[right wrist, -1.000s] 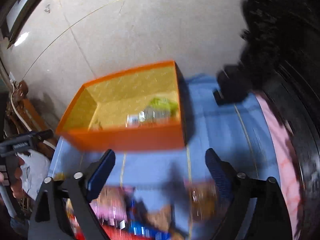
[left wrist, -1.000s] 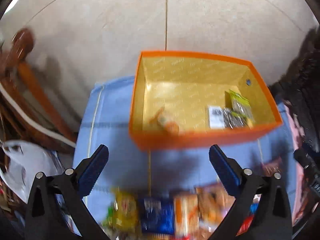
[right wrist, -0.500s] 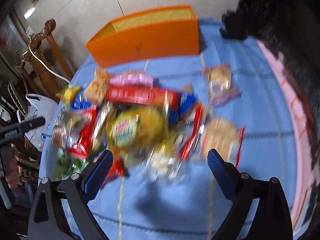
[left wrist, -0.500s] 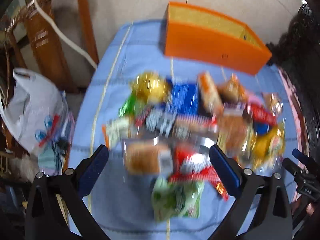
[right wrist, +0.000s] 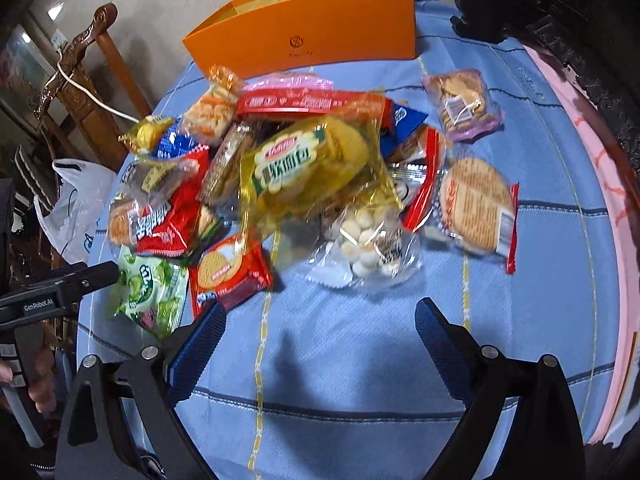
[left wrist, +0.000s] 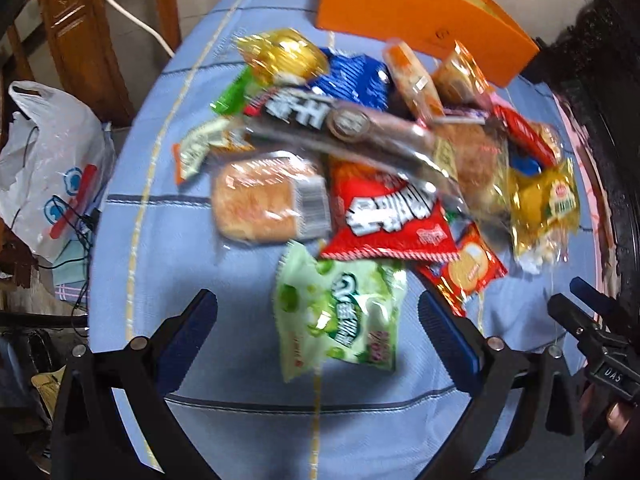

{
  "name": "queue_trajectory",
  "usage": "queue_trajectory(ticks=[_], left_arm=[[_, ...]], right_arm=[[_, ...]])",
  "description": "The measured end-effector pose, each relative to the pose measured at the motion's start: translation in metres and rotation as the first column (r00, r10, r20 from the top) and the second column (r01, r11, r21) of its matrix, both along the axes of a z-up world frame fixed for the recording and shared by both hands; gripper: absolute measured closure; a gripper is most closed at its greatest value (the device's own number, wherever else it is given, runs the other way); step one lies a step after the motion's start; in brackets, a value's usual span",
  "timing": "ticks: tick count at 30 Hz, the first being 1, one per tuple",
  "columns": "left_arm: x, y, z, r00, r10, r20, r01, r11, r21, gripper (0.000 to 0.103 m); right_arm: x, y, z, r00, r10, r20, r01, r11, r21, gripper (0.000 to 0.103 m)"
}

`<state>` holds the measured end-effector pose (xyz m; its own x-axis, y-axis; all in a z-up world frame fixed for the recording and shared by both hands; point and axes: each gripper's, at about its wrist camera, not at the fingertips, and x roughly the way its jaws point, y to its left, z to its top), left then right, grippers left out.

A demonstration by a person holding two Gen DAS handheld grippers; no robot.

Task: Organize snacks
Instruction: 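Grasp the green melon-print bag with left tool while right tool grasps white-ball bag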

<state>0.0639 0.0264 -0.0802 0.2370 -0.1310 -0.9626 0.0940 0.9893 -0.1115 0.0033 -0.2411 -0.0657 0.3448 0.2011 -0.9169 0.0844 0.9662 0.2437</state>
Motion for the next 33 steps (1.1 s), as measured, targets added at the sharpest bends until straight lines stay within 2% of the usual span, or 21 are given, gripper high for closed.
queue_trajectory(ticks=[13, 14, 15, 19, 20, 21, 24, 31, 32, 33], left_arm=[[-0.011, -0.034, -0.040, 0.998, -0.028, -0.065, 0.032, 0.997, 0.071, 0.005], [-0.011, -0.035, -0.045, 0.997, -0.029, -0.074, 0.035, 0.996, 0.082, 0.010], [-0.011, -0.036, -0.049, 0.996, -0.031, -0.081, 0.038, 0.995, 0.091, 0.027], [-0.013, -0.034, -0.055, 0.995, -0.039, -0.094, 0.045, 0.997, 0.059, 0.040], [-0.014, -0.036, -0.052, 0.994, -0.062, -0.088, 0.067, 0.996, 0.051, 0.054], [-0.015, -0.037, -0.050, 0.994, -0.073, -0.084, 0.078, 0.995, 0.057, 0.059], [-0.013, -0.036, -0.045, 0.993, -0.079, -0.090, 0.083, 0.996, 0.042, 0.063], [-0.011, -0.033, -0.048, 0.993, -0.061, -0.098, 0.063, 0.998, 0.024, 0.063], [-0.012, -0.034, -0.049, 0.994, -0.060, -0.097, 0.063, 0.998, 0.027, 0.063], [-0.010, -0.031, -0.051, 0.994, -0.058, -0.097, 0.061, 0.998, 0.027, 0.063]], right_arm=[[-0.004, 0.001, -0.012, 0.999, 0.007, -0.033, -0.007, 1.000, -0.013, 0.007], [-0.004, 0.000, -0.012, 0.999, 0.006, -0.033, -0.007, 1.000, -0.013, 0.007], [-0.003, -0.001, -0.013, 0.999, 0.006, -0.034, -0.007, 1.000, -0.014, 0.007], [-0.002, -0.006, -0.015, 0.999, 0.009, -0.043, -0.010, 1.000, -0.021, 0.007], [-0.001, -0.008, -0.016, 0.999, 0.007, -0.045, -0.008, 1.000, -0.028, 0.007], [0.001, -0.011, -0.017, 0.999, 0.001, -0.043, -0.003, 0.999, -0.035, 0.007], [0.007, -0.020, -0.018, 0.999, -0.016, -0.034, 0.014, 0.999, -0.049, 0.007], [0.045, -0.021, -0.036, 0.999, -0.032, -0.033, 0.029, 0.995, -0.100, 0.008], [0.054, -0.017, -0.045, 0.998, -0.020, -0.055, 0.013, 0.993, -0.121, 0.011], [0.059, -0.014, -0.053, 0.997, 0.000, -0.077, -0.010, 0.991, -0.130, 0.024]])
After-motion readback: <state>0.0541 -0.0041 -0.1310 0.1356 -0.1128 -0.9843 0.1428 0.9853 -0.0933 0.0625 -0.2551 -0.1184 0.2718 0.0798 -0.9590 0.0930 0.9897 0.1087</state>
